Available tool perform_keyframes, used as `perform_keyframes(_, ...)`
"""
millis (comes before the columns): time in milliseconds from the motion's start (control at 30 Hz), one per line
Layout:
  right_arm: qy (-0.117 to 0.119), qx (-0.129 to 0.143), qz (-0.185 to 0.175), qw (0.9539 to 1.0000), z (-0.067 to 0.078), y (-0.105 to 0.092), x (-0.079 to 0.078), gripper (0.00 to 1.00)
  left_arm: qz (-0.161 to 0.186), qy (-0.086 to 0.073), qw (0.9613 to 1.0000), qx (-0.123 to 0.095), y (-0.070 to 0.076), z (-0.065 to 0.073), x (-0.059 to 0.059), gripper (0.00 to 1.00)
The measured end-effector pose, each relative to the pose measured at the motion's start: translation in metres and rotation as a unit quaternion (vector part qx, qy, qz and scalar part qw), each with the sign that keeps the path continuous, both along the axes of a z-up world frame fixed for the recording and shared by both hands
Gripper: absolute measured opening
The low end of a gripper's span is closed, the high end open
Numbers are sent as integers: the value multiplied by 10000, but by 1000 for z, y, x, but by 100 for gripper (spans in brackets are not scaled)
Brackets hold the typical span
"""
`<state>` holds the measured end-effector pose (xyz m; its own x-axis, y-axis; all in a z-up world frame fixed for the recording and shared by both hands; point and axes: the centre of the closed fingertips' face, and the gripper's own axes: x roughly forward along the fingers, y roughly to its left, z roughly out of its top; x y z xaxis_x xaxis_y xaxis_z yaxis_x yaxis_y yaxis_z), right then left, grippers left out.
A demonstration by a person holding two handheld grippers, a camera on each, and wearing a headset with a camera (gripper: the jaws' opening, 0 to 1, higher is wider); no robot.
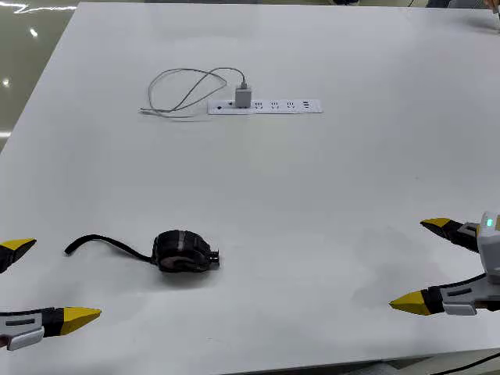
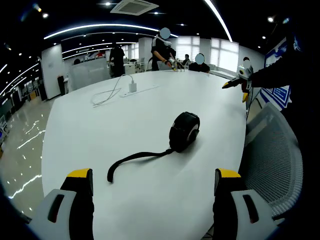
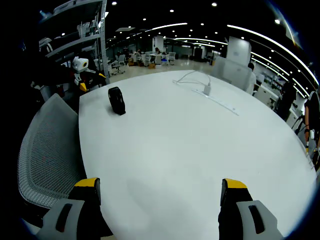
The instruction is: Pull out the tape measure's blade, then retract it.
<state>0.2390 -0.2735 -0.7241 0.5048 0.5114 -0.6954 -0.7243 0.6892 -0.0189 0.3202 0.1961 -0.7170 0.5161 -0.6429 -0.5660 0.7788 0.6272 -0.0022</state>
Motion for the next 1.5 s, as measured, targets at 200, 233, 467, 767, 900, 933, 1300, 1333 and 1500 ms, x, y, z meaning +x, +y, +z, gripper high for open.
perform_keyframes(200, -15, -2, 18, 10000, 2, -1, 0, 99, -25, 18, 10000, -35, -1, -2, -2, 99)
perform_keyframes(233, -13, -10, 12, 10000, 2, -2, 0, 99, -30, 13, 10000, -50, -1, -2, -3, 99)
perform_keyframes(467, 28, -32, -13, 10000, 1, -7, -2, 99, -42, 4, 10000, -47, -4, -1, -4, 99)
perform_keyframes(767, 40, -46, 5, 10000, -1, -8, 0, 99, -29, 29, 10000, -71, -5, 0, -4, 99)
perform_keyframes(900, 7, -63, 21, 10000, 1, -9, 4, 99, -74, 43, 10000, 23, -6, -1, -3, 99)
perform_keyframes(933, -6, -64, 23, 10000, 3, -9, 5, 99, -111, 48, 9999, 30, -7, -1, -4, 99)
perform_keyframes(1300, 18, -7, 3, 10000, 8, -7, 10, 99, -277, 104, 9994, 176, -13, 1, -3, 99)
perform_keyframes(1333, 22, 15, -11, 10000, 9, -5, 11, 99, -358, 192, 9990, 198, -15, 0, -5, 99)
perform_keyframes(1500, -25, -49, 10, 10000, 12, -1, 21, 99, -586, 179, 9977, 301, -25, 2, -3, 99)
